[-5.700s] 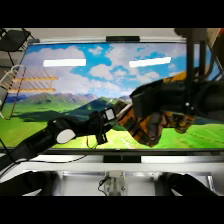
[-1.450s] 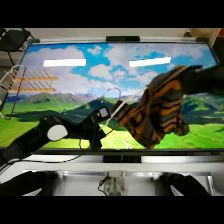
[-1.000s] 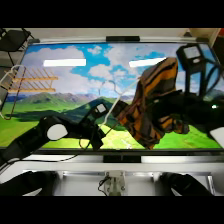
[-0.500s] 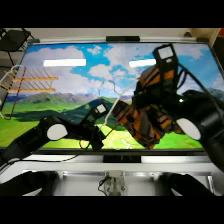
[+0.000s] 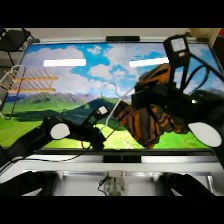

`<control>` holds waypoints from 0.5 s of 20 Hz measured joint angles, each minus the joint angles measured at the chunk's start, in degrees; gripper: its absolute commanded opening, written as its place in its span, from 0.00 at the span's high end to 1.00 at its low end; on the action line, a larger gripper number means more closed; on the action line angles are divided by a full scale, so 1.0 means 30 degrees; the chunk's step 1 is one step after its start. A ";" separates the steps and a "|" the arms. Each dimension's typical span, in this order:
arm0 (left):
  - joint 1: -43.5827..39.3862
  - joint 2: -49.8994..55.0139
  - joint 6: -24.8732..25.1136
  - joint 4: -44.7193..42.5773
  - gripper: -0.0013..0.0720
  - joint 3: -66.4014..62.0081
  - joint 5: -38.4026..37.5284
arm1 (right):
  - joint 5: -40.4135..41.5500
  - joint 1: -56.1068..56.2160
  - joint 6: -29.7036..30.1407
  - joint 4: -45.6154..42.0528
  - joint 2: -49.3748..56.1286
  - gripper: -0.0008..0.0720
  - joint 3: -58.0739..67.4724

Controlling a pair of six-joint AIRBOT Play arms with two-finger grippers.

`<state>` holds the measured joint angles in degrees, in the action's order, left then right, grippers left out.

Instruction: Fold the shirts.

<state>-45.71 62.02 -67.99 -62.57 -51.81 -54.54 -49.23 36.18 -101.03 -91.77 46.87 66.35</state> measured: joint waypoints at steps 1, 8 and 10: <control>0.0000 0.0102 -0.0022 0.0000 0.91 0.0000 0.0015 | -0.0146 0.0029 0.0401 0.0969 0.0007 0.91 0.0022; 0.0000 0.0313 -0.0095 0.0022 0.91 -0.0087 0.0415 | -0.0525 0.0029 0.3366 0.6200 0.1166 0.42 0.0087; 0.0000 0.0328 -0.0117 0.0029 0.91 -0.0087 0.0452 | -0.0342 -0.0015 0.3949 0.6776 0.1078 0.27 0.0124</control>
<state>-45.71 63.00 -68.34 -62.48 -52.07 -53.19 -50.26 36.14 -89.19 -71.44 50.11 66.72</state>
